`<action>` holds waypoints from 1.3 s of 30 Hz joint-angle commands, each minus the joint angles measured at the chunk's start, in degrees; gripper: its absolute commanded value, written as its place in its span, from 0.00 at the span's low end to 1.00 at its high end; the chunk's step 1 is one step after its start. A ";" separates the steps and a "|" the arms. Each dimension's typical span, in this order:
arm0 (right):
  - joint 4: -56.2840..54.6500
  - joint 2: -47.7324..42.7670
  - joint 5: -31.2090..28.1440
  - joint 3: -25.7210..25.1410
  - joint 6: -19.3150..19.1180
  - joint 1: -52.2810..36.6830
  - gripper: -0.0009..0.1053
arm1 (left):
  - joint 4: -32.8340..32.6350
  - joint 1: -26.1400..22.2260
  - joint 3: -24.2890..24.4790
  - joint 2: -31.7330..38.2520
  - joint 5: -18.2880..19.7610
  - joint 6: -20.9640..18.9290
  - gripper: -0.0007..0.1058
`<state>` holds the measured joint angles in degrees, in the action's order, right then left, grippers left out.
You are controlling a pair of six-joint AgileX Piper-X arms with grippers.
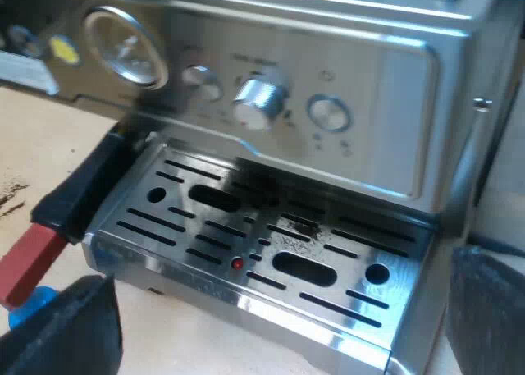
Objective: Put the handle in the coffee machine
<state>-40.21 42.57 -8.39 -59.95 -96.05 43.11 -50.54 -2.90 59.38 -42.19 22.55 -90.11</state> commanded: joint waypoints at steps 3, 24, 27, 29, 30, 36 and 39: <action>-6.56 -0.25 10.07 -1.48 1.06 -20.17 0.77 | 4.22 0.03 4.10 4.05 -7.08 -3.98 0.88; -21.32 -11.97 13.83 0.38 -10.46 -43.61 0.77 | -8.73 2.56 -1.57 24.63 -7.42 -0.85 0.88; -21.38 -16.60 13.83 2.03 -10.46 -43.61 0.77 | -8.72 2.56 -3.06 28.58 -7.89 0.71 0.88; -21.38 -19.95 13.83 3.20 -10.46 -43.61 0.77 | -8.72 2.56 -3.34 29.58 -7.89 0.84 0.88; -21.38 -19.95 13.83 3.20 -10.46 -43.61 0.77 | -8.72 2.56 -3.71 30.82 -7.89 0.86 0.88; -21.71 -35.53 13.83 7.09 -10.46 -43.61 0.77 | -11.60 2.56 -5.48 39.29 -7.29 1.69 0.88; -22.20 -41.61 13.83 8.49 -9.91 -43.61 0.77 | -15.26 2.56 -5.70 42.96 -7.10 1.69 0.88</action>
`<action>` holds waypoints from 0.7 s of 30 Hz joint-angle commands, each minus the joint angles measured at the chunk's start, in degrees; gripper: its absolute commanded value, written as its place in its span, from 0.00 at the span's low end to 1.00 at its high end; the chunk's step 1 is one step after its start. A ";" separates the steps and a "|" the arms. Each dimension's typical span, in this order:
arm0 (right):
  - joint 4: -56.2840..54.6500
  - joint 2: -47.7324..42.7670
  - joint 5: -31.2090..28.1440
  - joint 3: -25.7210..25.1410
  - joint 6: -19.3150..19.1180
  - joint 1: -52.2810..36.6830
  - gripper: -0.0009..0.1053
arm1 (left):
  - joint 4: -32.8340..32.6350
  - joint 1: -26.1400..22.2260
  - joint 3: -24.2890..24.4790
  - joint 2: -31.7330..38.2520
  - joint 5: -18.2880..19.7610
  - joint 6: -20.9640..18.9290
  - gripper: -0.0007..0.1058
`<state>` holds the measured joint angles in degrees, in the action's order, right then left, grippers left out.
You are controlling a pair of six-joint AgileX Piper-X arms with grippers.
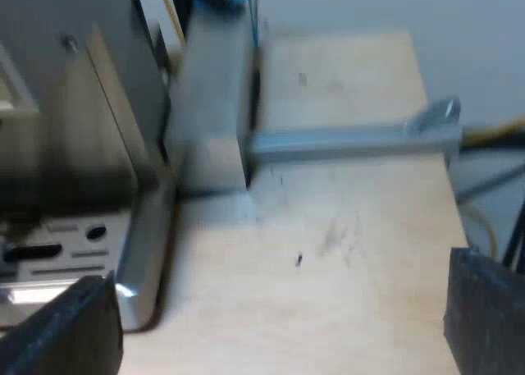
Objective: Put the handle in the coffee machine
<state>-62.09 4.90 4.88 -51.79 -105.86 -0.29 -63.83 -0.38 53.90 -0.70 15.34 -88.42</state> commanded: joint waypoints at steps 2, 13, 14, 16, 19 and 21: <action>-1.05 -8.05 0.57 1.37 0.96 -0.21 0.77 | -5.91 0.04 -0.50 4.35 0.29 0.00 0.88; -6.64 -8.12 6.92 2.82 0.31 -0.09 0.77 | -22.74 0.04 -0.28 9.73 0.31 3.03 0.88; -5.99 -8.12 6.91 3.18 0.31 -0.09 0.77 | -22.38 0.04 -0.28 9.73 0.31 3.03 0.88; -5.24 -8.12 6.91 3.73 0.31 -0.09 0.77 | -20.50 0.04 -0.58 9.62 0.31 3.03 0.88; -2.49 -7.98 6.91 5.44 0.31 -0.09 0.77 | -15.21 0.04 -2.08 9.56 0.31 2.89 0.88; -0.69 -7.98 6.91 6.65 0.31 -0.09 0.77 | -11.31 0.04 -4.05 9.56 -0.38 0.47 0.88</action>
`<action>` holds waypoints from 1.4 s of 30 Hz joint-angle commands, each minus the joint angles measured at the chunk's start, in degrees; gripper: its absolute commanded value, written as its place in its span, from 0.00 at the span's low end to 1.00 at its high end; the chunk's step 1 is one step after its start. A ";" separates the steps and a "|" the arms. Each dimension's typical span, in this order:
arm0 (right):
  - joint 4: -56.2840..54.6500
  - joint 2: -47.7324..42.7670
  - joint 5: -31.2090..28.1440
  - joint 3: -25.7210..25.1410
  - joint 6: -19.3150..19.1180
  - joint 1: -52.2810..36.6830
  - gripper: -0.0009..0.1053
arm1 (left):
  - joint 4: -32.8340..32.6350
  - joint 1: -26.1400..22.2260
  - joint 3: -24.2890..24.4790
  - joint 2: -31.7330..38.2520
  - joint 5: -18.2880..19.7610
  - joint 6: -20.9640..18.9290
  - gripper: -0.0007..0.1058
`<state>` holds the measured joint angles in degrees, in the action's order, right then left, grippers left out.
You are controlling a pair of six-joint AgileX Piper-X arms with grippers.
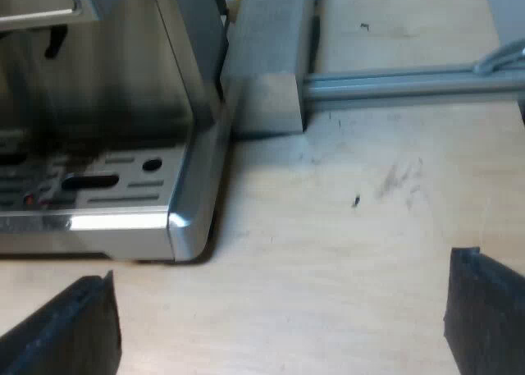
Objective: Put the handle in the coffee machine
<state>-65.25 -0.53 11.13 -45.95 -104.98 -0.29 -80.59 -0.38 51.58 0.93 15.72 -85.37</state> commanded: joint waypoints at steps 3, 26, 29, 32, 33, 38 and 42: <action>5.84 -2.54 0.67 2.84 -0.57 -0.09 0.77 | 11.59 0.04 -5.99 7.94 -3.52 -7.43 0.88; 8.00 -2.44 0.29 16.66 -0.26 -0.09 0.77 | 20.55 0.68 -21.23 7.81 -6.01 -7.80 0.88; 8.00 -2.44 0.30 16.66 -0.26 -0.09 0.77 | 20.55 0.68 -21.23 7.81 -6.01 -7.80 0.88; 8.00 -2.44 0.30 16.66 -0.26 -0.09 0.77 | 20.55 0.68 -21.23 7.81 -6.01 -7.80 0.88; 8.00 -2.44 0.30 16.66 -0.26 -0.09 0.77 | 20.55 0.68 -21.23 7.81 -6.01 -7.80 0.88; 8.00 -2.44 0.30 16.66 -0.26 -0.09 0.77 | 20.55 0.68 -21.23 7.81 -6.01 -7.80 0.88; 8.00 -2.44 0.30 16.66 -0.26 -0.09 0.77 | 20.55 0.68 -21.23 7.81 -6.01 -6.55 0.88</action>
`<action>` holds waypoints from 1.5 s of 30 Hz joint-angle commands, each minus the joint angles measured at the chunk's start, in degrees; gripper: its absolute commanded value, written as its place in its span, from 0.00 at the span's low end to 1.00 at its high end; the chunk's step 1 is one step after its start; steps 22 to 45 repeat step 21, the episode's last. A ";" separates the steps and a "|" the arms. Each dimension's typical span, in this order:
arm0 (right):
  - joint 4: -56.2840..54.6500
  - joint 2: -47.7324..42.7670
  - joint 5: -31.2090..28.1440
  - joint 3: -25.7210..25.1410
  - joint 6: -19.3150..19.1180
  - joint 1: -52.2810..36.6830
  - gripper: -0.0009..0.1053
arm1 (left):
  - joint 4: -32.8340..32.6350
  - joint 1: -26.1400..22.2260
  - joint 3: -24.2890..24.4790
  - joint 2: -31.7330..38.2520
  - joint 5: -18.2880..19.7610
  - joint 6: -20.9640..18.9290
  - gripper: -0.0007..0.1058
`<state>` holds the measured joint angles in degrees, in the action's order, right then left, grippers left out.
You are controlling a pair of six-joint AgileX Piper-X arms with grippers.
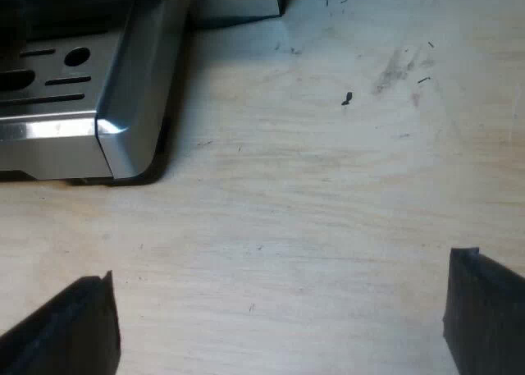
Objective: Put the handle in the coffee machine
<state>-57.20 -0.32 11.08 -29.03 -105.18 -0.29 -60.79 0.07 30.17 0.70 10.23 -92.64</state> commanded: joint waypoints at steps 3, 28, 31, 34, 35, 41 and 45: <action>-0.06 -2.65 0.35 -0.26 -0.06 -0.09 0.77 | 0.75 0.23 0.19 8.03 -0.52 1.34 0.88; -0.06 -2.65 0.35 -0.26 -0.06 -0.09 0.77 | 2.05 2.40 -0.49 8.03 -0.52 1.48 0.88; -0.06 -2.65 0.35 -0.26 -0.06 -0.09 0.77 | 2.05 2.40 -0.49 8.03 -0.52 1.48 0.88; -0.06 -2.65 0.35 -0.26 -0.06 -0.09 0.77 | 2.05 2.40 -0.49 8.03 -0.52 1.48 0.88; -0.06 -2.65 0.35 -0.26 -0.06 -0.09 0.77 | 2.05 2.40 -0.49 8.03 -0.52 1.48 0.88; -0.06 -2.65 0.35 -0.26 -0.06 -0.09 0.77 | 2.05 2.40 -0.49 8.03 -0.52 1.48 0.88; -0.06 -2.65 0.35 -0.26 -0.06 -0.09 0.77 | 2.05 2.40 -0.49 8.03 -0.52 1.48 0.88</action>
